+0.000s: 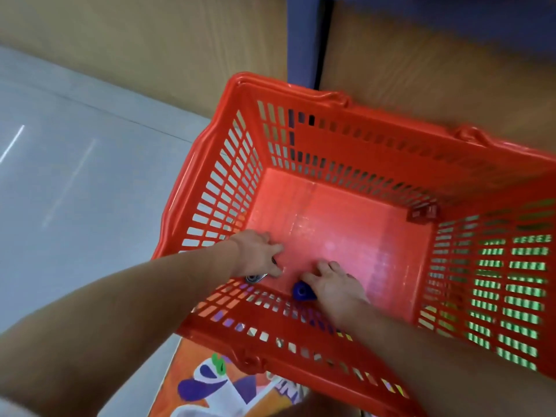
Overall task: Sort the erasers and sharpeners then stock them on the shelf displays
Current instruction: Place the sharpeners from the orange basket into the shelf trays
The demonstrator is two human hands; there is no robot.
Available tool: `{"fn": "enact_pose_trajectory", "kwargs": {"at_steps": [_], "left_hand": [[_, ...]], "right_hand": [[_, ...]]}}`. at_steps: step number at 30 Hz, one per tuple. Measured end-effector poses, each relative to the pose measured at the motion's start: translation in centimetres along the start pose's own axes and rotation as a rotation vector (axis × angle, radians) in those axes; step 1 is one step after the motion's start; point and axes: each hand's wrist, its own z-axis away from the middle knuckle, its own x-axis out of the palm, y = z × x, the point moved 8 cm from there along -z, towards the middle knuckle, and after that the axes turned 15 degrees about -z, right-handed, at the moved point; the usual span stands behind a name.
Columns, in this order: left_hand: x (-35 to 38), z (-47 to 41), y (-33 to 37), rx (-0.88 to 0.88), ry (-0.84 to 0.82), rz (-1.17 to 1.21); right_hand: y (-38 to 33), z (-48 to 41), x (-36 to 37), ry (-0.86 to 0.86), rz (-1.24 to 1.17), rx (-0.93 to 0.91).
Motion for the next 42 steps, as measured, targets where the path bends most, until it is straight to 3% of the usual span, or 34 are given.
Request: {"fn": "enact_pose_trajectory", "kwargs": {"at_steps": [1,3,6,8,11,15,19,23,26,31,35,39,42], "left_hand": [[0.2,0.0,0.0,-0.005,0.004,-0.003],[-0.2,0.4,-1.0,-0.074,0.040,0.090],[-2.5,1.8,-4.6,-0.317,0.238,0.505],[-4.8,3.1,-6.3,-0.419,0.412,0.753],[-8.7,5.4,-6.6,-0.413,0.554,0.839],[-13.1,10.3,-6.6,-0.463,0.666,0.658],[-17.9,15.0,-6.4,-0.399,0.794,0.654],[-19.5,20.9,-8.0,-0.558,0.934,1.120],[-21.8,24.6,-8.7,-0.515,1.113,1.384],[-28.3,30.2,-11.0,-0.453,1.380,1.521],[-33.3,32.0,-15.5,-0.554,1.375,1.264],[-36.5,29.5,-20.0,-0.696,1.143,0.935],[-37.5,27.9,-21.1,-0.803,1.075,0.763]], "right_hand": [[0.5,-0.2,0.0,0.016,-0.093,0.034],[2.0,-0.5,-0.4,0.079,-0.529,0.194],[2.8,0.4,-0.6,0.089,-1.315,0.447],[2.0,1.1,-1.6,0.032,-1.661,0.461],[0.2,2.8,-5.1,-0.102,-2.029,0.326],[-2.2,6.0,-10.1,-0.209,-2.089,0.101],[-3.5,9.3,-14.9,-0.008,-1.904,0.018],[-4.9,13.2,-19.6,0.005,-1.922,-0.189],[-6.1,16.8,-24.0,0.082,-1.842,-0.352],[-5.3,22.5,-32.3,0.530,-1.522,-0.463],[-2.6,24.8,-37.0,0.841,-1.342,-0.448],[-1.6,24.4,-38.0,0.807,-1.277,-0.415],[-1.1,23.7,-37.6,0.766,-1.230,-0.378]]}}
